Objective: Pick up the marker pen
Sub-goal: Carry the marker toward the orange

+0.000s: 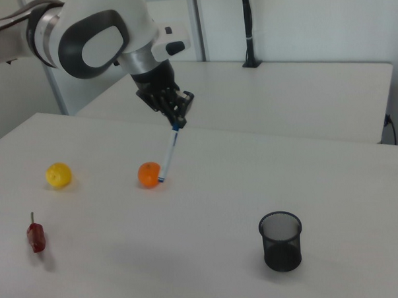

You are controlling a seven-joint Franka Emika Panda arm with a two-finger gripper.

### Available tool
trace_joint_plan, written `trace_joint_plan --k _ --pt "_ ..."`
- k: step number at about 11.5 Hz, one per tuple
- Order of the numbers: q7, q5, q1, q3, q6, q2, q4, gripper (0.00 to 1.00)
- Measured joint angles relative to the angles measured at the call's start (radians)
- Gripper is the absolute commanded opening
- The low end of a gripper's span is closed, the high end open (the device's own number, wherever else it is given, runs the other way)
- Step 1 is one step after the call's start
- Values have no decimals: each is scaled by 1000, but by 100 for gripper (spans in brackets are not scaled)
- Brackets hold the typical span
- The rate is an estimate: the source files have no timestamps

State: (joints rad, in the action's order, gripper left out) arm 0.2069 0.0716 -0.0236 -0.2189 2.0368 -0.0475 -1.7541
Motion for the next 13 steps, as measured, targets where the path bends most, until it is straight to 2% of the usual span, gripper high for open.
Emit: trace_joint_plan --k 3,6,9,13 --pt "-2 40 1 92 -119 8 16 3" --pt "-65 49 2 183 -132 77 13 3" --pt "-97 49 3 237 -119 168 14 3" --pt "-107 49 3 269 -43 266 13 5"
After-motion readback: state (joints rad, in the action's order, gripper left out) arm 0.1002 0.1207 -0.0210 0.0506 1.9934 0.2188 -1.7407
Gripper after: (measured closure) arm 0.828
